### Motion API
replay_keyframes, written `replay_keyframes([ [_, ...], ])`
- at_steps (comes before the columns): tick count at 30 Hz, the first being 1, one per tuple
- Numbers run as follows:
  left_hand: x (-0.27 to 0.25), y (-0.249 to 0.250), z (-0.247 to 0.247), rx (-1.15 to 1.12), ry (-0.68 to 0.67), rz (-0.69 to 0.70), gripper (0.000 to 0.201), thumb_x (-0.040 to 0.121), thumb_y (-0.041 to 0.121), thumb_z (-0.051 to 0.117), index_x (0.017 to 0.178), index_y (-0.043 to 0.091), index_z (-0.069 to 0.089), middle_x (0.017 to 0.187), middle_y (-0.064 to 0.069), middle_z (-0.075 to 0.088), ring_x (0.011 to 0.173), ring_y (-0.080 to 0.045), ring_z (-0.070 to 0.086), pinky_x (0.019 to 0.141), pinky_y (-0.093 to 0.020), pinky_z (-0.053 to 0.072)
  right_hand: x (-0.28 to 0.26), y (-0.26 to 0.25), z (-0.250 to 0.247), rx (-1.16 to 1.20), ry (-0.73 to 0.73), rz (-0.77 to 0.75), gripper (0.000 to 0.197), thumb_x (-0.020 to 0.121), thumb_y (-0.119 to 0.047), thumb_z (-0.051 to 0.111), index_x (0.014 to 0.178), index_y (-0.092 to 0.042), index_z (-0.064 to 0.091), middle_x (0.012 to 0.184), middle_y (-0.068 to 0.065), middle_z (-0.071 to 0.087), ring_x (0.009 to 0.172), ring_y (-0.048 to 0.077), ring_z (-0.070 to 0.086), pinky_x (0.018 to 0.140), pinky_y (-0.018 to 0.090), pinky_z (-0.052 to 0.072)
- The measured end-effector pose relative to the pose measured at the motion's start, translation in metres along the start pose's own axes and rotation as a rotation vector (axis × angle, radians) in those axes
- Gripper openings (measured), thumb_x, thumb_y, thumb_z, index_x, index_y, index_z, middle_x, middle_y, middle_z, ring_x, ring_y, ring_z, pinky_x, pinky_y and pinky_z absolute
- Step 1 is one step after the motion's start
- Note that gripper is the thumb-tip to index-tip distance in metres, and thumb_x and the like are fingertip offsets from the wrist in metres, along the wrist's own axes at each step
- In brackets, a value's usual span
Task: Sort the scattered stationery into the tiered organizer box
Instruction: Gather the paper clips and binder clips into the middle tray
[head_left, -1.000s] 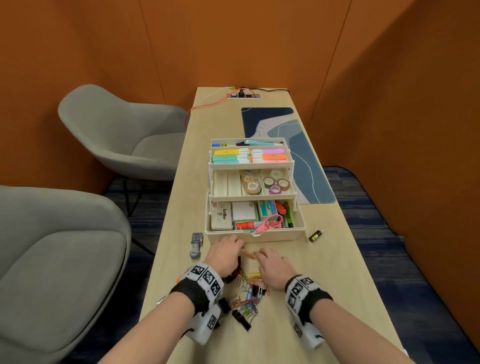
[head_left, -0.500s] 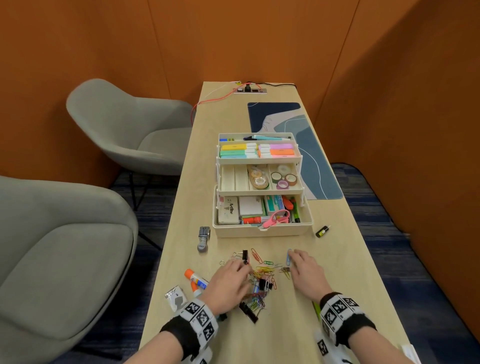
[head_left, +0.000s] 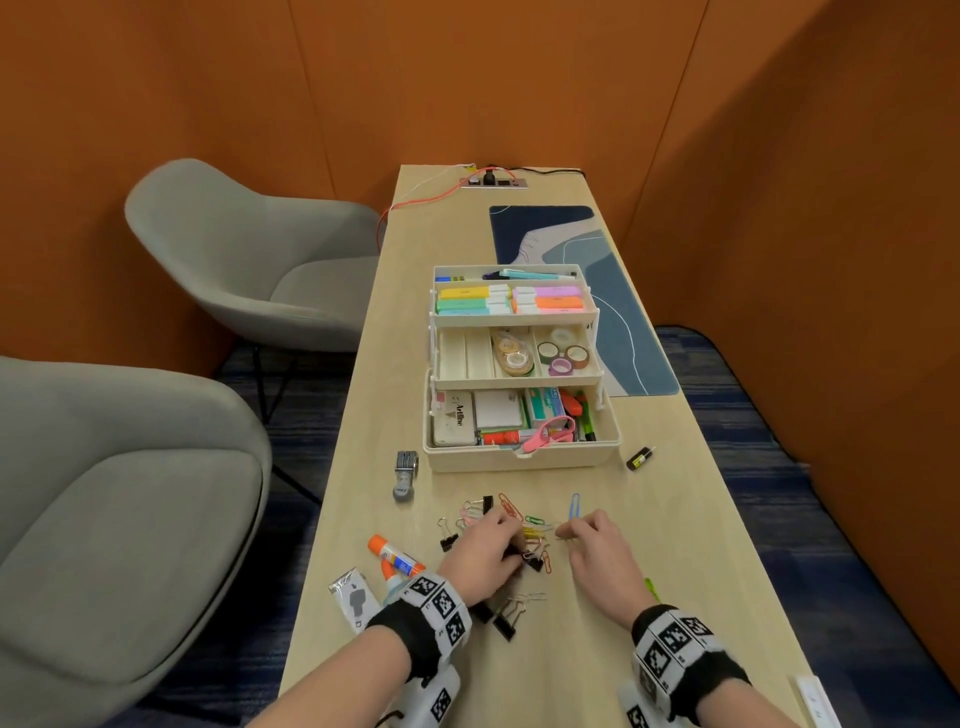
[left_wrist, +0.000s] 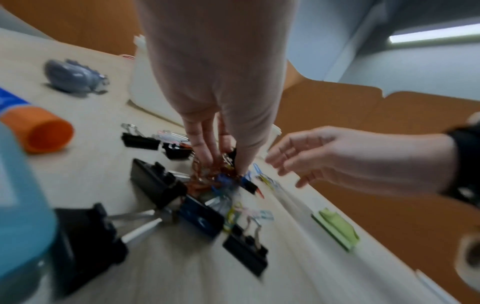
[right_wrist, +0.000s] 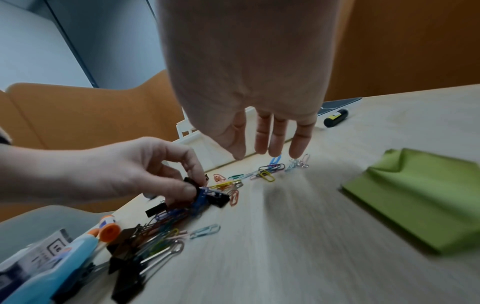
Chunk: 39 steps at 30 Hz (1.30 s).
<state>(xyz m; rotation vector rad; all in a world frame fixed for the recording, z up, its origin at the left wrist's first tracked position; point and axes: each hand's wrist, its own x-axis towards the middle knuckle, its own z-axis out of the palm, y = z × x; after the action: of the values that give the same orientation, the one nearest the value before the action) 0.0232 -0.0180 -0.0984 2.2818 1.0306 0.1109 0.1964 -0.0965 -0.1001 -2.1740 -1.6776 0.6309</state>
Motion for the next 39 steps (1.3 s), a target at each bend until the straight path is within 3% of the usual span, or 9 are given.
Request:
replay_keyframes([
  [4,-0.001,-0.013,-0.012,-0.122,0.066,-0.089,0.006,0.088,0.018,0.061,0.093,0.02,0.062,0.095,0.01,0.051,0.092,-0.007,0.049,0.086,-0.022,0.042,-0.003,-0.008,0.003,-0.006,-0.098,-0.068,0.031,0.088,-0.008,0.046,0.113,-0.021,0.058,0.112,-0.002,0.051,0.112,0.015,0.046,0.098,0.028,0.037],
  [8,-0.003,-0.024,-0.019,-0.206,0.112,-0.178,0.003,0.086,0.015,0.065,0.088,0.017,0.066,0.1,0.008,0.052,0.093,-0.007,0.052,0.082,-0.015,0.036,-0.001,-0.023,0.017,-0.082,-0.159,-0.106,0.033,0.086,-0.02,0.051,0.119,-0.022,0.053,0.112,0.001,0.047,0.107,0.017,0.047,0.09,0.027,0.04],
  [12,-0.009,-0.035,-0.023,-0.378,0.122,-0.254,0.012,0.083,0.013,0.069,0.077,0.022,0.065,0.111,0.005,0.057,0.093,-0.012,0.06,0.087,-0.028,0.049,0.005,-0.03,0.023,-0.135,-0.158,-0.065,0.028,0.087,-0.022,0.054,0.114,-0.016,0.051,0.112,0.004,0.043,0.097,0.019,0.051,0.082,0.028,0.045],
  [17,-0.014,-0.038,-0.035,-0.55,0.13,-0.326,0.013,0.085,0.007,0.068,0.082,0.019,0.064,0.086,-0.006,0.068,0.072,-0.016,0.067,0.074,-0.035,0.058,0.012,-0.03,0.022,-0.18,-0.169,-0.081,0.02,0.091,-0.02,0.052,0.109,-0.011,0.05,0.112,0.006,0.043,0.09,0.023,0.056,0.077,0.031,0.046],
  [20,-0.014,-0.036,-0.038,-0.571,0.141,-0.33,0.011,0.086,0.008,0.066,0.088,0.018,0.064,0.086,-0.005,0.068,0.068,-0.012,0.066,0.068,-0.029,0.058,0.012,-0.03,0.017,-0.158,-0.119,-0.112,0.019,0.091,-0.023,0.05,0.108,-0.014,0.051,0.109,0.003,0.045,0.086,0.02,0.055,0.074,0.028,0.045],
  [26,-0.014,-0.034,-0.042,-0.507,0.167,-0.31,0.01,0.086,0.015,0.068,0.094,0.021,0.069,0.09,0.003,0.071,0.086,-0.006,0.065,0.07,-0.011,0.043,0.011,-0.023,0.003,0.071,0.038,-0.083,0.013,0.086,-0.021,0.06,0.099,-0.019,0.058,0.103,-0.003,0.042,0.099,0.009,0.043,0.092,0.023,0.039],
  [32,-0.009,-0.034,-0.048,-0.665,0.12,-0.342,0.023,0.095,0.004,0.047,0.101,0.017,0.065,0.094,-0.007,0.064,0.089,-0.017,0.069,0.066,-0.019,0.045,0.019,-0.023,-0.01,0.352,0.059,0.095,0.011,0.092,-0.014,0.053,0.102,-0.014,0.056,0.104,0.002,0.047,0.099,0.011,0.047,0.089,0.021,0.036],
  [36,-0.004,-0.033,-0.054,-0.732,0.134,-0.481,0.031,0.101,0.009,0.034,0.086,0.009,0.062,0.082,-0.006,0.065,0.064,-0.011,0.063,0.058,-0.019,0.046,0.03,-0.021,-0.006,0.62,0.014,0.27,0.008,0.093,-0.008,0.048,0.1,-0.01,0.052,0.094,0.009,0.057,0.078,0.018,0.06,0.066,0.021,0.045],
  [39,-0.003,-0.03,-0.059,-0.586,0.185,-0.503,0.04,0.1,0.01,0.03,0.071,0.007,0.058,0.071,-0.001,0.058,0.052,0.001,0.052,0.055,-0.016,0.041,0.033,-0.019,-0.001,0.696,-0.021,0.344,0.017,0.091,-0.002,0.044,0.103,-0.01,0.053,0.085,0.008,0.057,0.074,0.022,0.066,0.069,0.032,0.055],
])
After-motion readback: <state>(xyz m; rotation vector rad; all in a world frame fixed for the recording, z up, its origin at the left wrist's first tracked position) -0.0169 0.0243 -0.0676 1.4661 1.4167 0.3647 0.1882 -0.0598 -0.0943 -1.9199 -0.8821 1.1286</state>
